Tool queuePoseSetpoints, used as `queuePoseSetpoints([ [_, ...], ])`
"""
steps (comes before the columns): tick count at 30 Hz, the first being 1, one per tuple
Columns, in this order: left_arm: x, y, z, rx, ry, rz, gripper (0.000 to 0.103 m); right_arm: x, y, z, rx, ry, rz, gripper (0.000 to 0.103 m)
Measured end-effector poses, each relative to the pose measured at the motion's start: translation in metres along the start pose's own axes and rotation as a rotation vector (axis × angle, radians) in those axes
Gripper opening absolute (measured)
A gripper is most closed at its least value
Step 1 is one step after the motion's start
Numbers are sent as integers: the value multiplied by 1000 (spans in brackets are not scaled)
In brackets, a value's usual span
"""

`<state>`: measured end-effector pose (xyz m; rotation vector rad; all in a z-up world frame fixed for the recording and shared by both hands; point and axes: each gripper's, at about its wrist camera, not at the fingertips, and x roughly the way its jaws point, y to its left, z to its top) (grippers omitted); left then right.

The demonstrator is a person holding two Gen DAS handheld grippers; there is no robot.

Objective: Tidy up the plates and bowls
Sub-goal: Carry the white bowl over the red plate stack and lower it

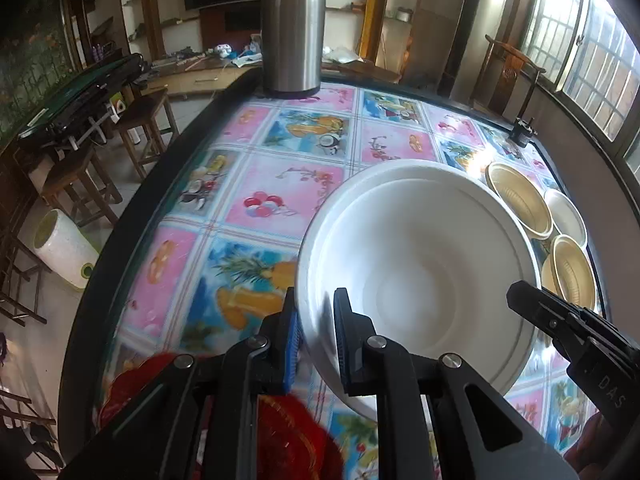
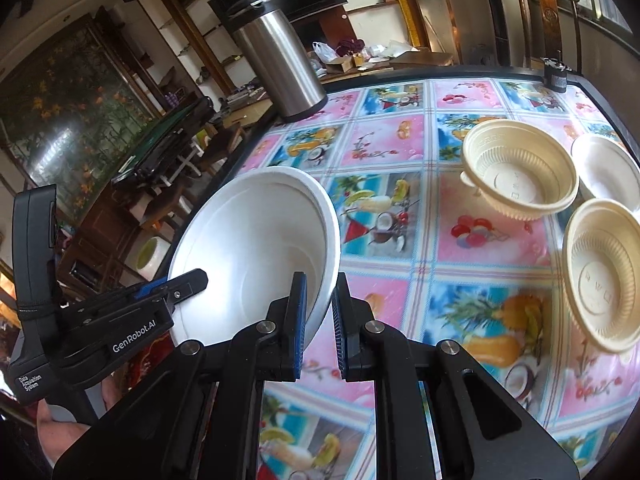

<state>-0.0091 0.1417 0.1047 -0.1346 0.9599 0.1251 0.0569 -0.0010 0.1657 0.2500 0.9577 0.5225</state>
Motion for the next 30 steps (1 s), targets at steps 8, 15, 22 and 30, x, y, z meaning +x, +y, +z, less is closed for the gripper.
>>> queuePoseSetpoints([
  [8, -32, 38, -37, -52, -29, 9, 15, -13, 43, -37, -58, 17, 41, 12],
  [15, -47, 63, -60, -92, -42, 22, 15, -15, 73, -60, -106, 34, 62, 12],
  [22, -52, 70, -75, -96, -49, 33, 15, -17, 82, -74, -124, 47, 64, 12],
  [30, -56, 75, -88, -92, -46, 47, 15, -17, 90, -87, -139, 71, 65, 12],
])
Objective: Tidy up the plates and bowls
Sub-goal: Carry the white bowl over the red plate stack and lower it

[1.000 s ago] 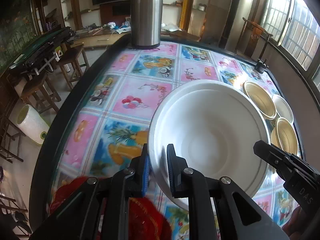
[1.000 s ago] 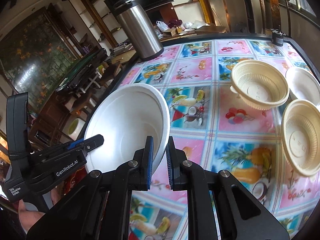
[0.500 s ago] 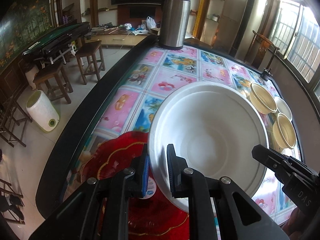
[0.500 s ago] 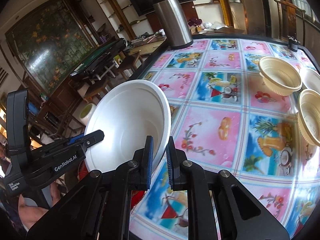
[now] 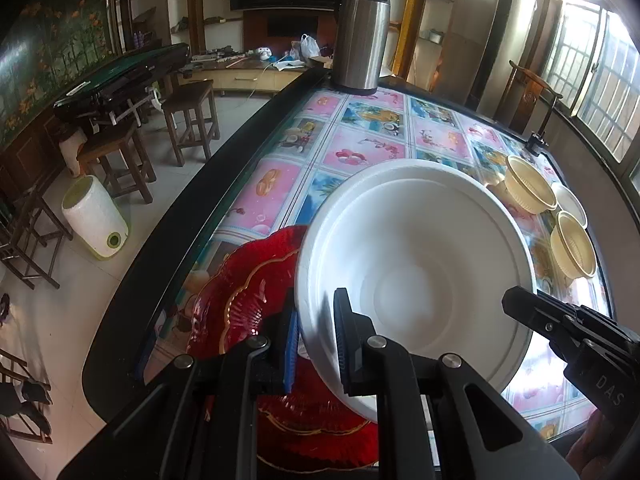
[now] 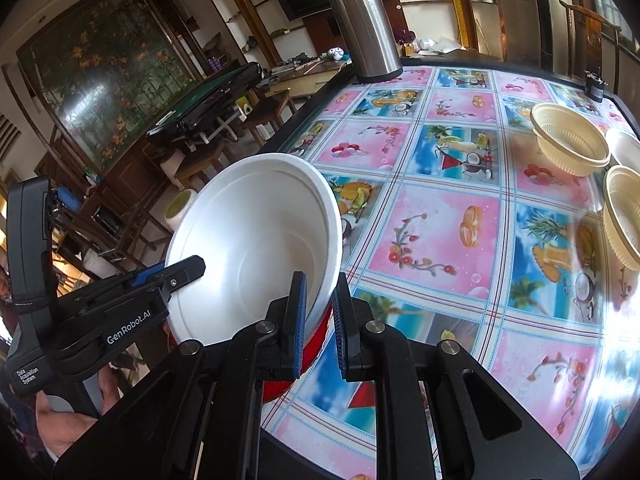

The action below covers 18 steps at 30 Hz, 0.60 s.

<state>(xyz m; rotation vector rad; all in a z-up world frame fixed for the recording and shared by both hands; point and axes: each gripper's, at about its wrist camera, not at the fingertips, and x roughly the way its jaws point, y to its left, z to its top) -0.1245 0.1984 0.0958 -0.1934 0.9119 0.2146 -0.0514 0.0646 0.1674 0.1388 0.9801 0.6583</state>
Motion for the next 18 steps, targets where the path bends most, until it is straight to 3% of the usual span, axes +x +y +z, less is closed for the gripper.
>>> queuePoseSetpoints([
  [18, 11, 42, -26, -39, 75, 43, 15, 43, 32, -25, -77, 135, 14, 13],
])
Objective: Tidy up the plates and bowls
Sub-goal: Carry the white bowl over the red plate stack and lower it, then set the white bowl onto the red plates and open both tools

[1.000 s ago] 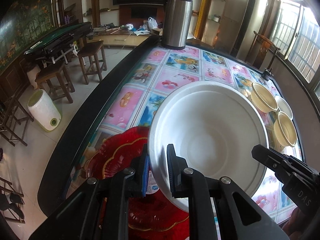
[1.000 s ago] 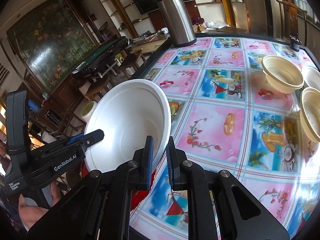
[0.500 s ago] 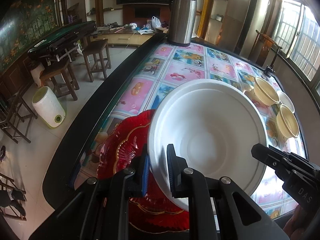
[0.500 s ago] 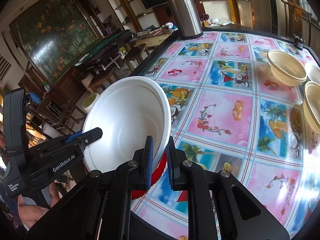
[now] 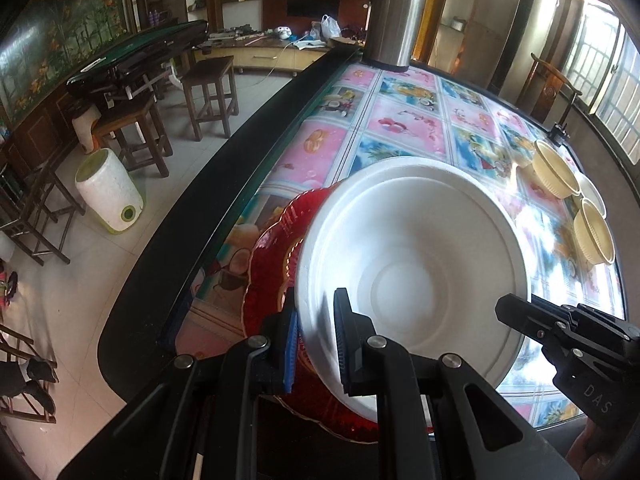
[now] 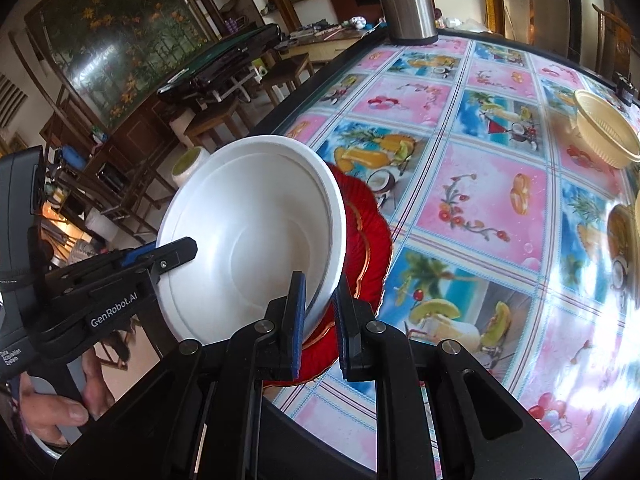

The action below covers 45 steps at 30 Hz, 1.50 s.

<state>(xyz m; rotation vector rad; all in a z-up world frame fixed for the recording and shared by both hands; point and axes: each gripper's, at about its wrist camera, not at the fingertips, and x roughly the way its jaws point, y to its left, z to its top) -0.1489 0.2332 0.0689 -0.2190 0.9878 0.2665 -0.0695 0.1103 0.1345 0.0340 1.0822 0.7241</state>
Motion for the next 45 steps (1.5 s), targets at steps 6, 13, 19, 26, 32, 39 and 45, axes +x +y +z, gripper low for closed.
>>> queuePoseSetpoints([
  [6, 16, 6, -5, -10, 40, -4, 15, 16, -4, -3, 13, 48, 4, 13],
  [13, 20, 11, -9, -17, 36, 28, 16, 30, 0, -2, 5, 65, -5, 14],
  [19, 30, 10, -9, -18, 63, 34, 31, 34, 1, 2, 8, 77, -35, 15],
  [26, 24, 3, -8, 23, 4, 79, 52, 36, -1, 4, 3, 74, -70, 20],
  [32, 7, 5, -2, 35, -81, 148, 58, 23, -7, 9, 24, 34, -66, 29],
  [39, -18, -3, 5, 47, -176, 157, 59, -6, -14, 11, 57, -48, -37, 29],
  [45, -34, -38, 10, 84, -268, 122, 76, -39, -25, 10, 67, -126, -65, 29],
])
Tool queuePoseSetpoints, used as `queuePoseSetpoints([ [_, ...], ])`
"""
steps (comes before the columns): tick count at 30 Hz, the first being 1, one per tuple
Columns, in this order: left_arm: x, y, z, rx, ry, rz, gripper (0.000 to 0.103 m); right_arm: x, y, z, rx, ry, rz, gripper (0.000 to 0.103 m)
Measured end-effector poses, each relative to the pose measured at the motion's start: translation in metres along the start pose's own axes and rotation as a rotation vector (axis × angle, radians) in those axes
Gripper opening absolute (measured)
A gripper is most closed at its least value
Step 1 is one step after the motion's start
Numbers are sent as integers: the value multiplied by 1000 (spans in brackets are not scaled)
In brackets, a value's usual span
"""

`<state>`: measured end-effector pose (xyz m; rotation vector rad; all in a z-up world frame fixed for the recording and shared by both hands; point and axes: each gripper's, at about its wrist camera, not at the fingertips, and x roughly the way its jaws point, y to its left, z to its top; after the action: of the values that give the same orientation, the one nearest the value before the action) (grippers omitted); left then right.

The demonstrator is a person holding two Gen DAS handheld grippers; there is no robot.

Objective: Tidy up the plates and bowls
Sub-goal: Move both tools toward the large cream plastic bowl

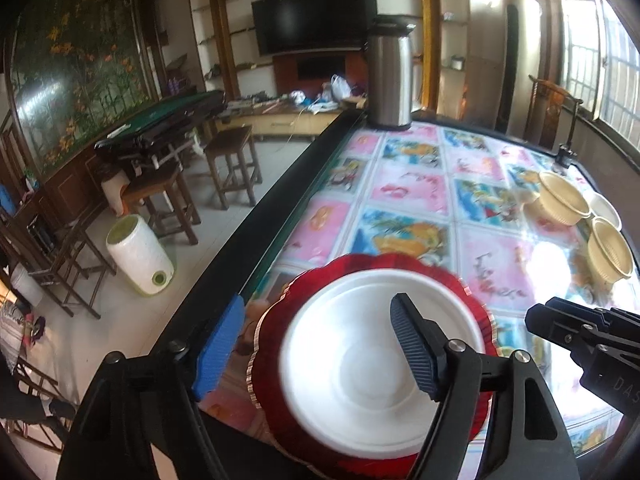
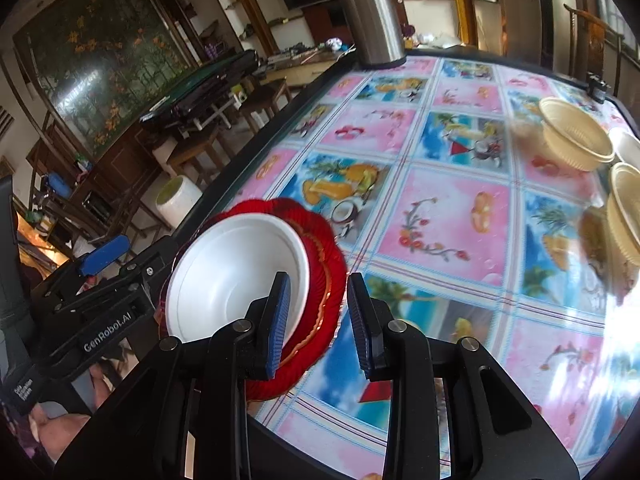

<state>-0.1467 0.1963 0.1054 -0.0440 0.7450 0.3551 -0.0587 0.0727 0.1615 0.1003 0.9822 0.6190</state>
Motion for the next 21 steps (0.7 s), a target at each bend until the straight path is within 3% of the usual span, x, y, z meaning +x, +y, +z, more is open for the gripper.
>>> queuePoseSetpoints([
  [11, -9, -79, 9, 78, -38, -140, 76, -44, -58, -5, 94, -73, -91, 29],
  [15, -9, -111, 10, 108, -36, -187, 76, -59, -84, -10, 141, -91, -122, 44],
  [21, -4, -151, 13, 143, -14, -241, 76, -75, -125, -16, 224, -110, -156, 44],
])
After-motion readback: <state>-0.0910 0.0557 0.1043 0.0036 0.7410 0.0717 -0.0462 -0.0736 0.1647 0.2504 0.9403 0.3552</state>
